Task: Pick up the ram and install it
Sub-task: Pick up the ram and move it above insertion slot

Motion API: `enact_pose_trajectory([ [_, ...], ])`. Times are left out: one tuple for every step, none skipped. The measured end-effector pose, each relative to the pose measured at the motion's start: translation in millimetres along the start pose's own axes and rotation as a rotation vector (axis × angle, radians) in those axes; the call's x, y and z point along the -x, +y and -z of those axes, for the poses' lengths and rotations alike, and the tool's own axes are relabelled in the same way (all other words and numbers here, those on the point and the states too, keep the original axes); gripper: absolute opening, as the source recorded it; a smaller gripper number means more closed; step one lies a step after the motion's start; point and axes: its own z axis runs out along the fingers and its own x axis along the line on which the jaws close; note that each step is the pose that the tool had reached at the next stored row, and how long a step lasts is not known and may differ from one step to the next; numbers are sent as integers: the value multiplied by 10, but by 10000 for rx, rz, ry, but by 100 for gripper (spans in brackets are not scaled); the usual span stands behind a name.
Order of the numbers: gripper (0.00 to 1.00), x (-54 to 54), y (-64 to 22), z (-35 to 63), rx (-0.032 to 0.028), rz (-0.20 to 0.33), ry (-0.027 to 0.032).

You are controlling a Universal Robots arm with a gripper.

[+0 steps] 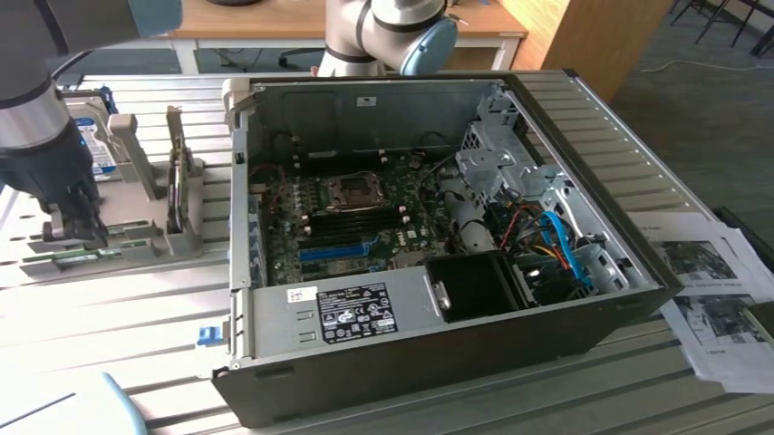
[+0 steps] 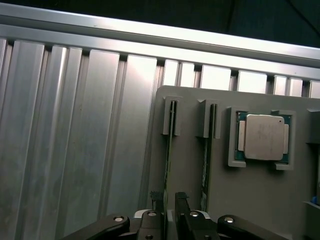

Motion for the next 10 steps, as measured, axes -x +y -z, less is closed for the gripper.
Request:
enact_pose_trajectory([
  [23, 0, 0, -4, 0, 0, 0],
  [23, 0, -1, -9, 0, 0, 0],
  [23, 0, -1, -13, 0, 0, 0],
  [23, 0, -1, -18, 1, 0, 0],
  [23, -1, -1, -22, 0, 0, 0],
  [23, -1, -1, -27, 0, 0, 0],
  [23, -1, -1, -30, 1, 0, 1],
  [23, -1, -2, -35, 1, 0, 0],
  [23, -1, -2, -39, 0, 0, 0],
  [23, -1, -2, -44, 1, 0, 0],
])
